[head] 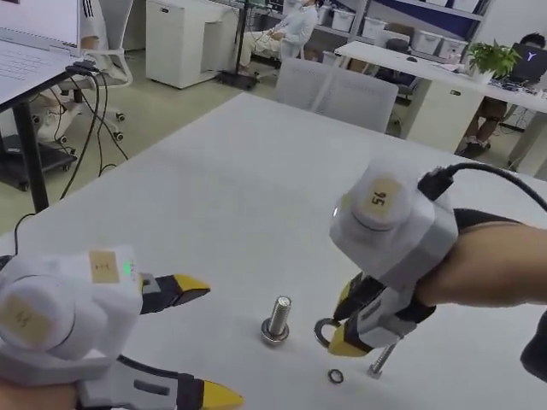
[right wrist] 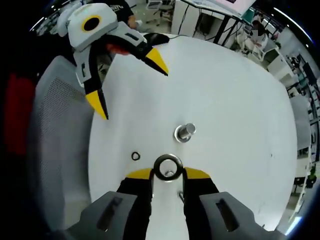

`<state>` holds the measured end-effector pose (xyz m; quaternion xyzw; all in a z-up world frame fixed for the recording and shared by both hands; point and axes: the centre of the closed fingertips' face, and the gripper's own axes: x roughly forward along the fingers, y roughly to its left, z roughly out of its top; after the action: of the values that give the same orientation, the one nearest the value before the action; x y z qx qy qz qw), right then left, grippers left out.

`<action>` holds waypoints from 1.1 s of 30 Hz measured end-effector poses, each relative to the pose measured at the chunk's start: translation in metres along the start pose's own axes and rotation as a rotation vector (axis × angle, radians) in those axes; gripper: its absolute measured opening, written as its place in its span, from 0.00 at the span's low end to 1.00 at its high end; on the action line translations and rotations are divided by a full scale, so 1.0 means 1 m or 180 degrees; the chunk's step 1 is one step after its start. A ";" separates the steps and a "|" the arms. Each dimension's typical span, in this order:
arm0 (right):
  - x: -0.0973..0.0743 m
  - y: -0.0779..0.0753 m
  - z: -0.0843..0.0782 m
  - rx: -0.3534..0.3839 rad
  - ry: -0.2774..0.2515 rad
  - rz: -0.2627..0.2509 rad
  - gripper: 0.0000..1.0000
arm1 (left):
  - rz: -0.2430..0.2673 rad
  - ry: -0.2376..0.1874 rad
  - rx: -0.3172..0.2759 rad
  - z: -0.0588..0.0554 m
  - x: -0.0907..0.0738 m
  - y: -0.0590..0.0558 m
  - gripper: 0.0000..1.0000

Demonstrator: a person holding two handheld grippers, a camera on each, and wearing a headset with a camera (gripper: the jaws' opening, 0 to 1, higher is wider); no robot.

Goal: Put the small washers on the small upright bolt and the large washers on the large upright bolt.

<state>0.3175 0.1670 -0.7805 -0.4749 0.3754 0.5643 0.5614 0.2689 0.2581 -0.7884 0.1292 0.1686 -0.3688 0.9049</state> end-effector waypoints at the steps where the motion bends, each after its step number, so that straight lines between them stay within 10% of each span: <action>1: -0.003 -0.002 0.002 -0.0016 -0.0005 -0.0026 0.24 | 0.0000 -0.0002 -0.0002 0.000 0.000 0.000 0.71; 14: -0.024 -0.017 0.028 -0.0165 -0.0133 -0.0184 0.24 | 0.0000 -0.0008 -0.0008 0.000 -0.001 -0.001 0.71; 33: -0.013 -0.034 0.056 -0.0325 -0.0145 -0.0204 0.24 | 0.0027 0.0005 -0.0035 -0.006 -0.004 -0.002 0.70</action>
<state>0.3440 0.2200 -0.7499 -0.5018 0.3178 0.5750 0.5626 0.2637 0.2614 -0.7924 0.1252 0.1707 -0.3640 0.9070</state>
